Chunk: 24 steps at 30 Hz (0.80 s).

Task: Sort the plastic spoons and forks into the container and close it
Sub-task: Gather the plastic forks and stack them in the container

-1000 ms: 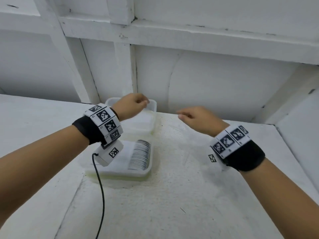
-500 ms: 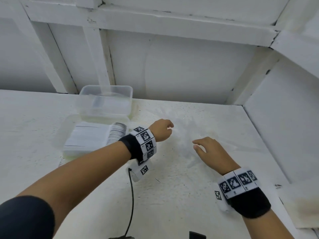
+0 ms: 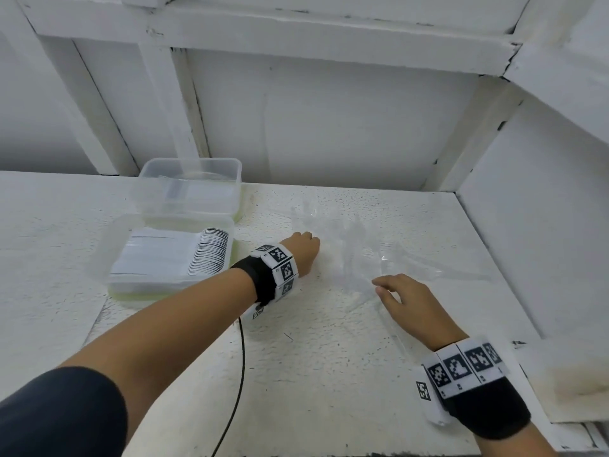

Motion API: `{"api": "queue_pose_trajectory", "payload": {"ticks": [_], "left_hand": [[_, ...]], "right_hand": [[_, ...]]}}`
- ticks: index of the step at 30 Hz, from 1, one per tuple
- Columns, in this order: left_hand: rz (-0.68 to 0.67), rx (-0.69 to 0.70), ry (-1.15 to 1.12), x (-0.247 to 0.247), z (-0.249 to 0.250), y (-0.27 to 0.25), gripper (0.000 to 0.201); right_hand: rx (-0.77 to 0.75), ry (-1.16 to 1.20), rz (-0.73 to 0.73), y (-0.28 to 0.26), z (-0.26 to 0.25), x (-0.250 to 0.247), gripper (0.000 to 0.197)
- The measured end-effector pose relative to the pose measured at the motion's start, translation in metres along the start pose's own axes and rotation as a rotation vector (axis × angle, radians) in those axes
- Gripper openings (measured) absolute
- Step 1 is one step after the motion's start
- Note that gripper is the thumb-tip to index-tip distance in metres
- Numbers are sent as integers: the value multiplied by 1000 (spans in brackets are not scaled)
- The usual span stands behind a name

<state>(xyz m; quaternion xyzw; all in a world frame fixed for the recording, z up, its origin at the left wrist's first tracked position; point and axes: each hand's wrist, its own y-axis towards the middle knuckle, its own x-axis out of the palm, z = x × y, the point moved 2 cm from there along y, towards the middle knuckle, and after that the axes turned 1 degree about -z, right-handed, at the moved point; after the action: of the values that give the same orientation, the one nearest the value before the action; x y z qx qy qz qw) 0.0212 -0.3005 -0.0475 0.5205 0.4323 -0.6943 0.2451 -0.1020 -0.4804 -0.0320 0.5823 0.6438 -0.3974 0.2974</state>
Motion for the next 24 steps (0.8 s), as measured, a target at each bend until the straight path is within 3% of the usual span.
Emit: {"api": "queue_pose_trajectory", "payload": {"ticks": [8, 11, 13, 19, 24], "left_hand": [[-86, -15, -113, 6, -22, -38, 42], [0, -18, -32, 4, -26, -38, 56], [-36, -18, 53, 8, -24, -36, 63], [-52, -44, 164, 18, -8, -40, 38], [-6, 70, 219, 15, -12, -48, 26]], "right_hand": [[-98, 20, 3, 20, -21, -9, 29], [-121, -10, -21, 34, -32, -9, 30], [-132, -20, -40, 41, -39, -8, 30], [-145, -27, -104, 41, -44, 2, 29], [-133, 0, -116, 46, -45, -4, 28]]}}
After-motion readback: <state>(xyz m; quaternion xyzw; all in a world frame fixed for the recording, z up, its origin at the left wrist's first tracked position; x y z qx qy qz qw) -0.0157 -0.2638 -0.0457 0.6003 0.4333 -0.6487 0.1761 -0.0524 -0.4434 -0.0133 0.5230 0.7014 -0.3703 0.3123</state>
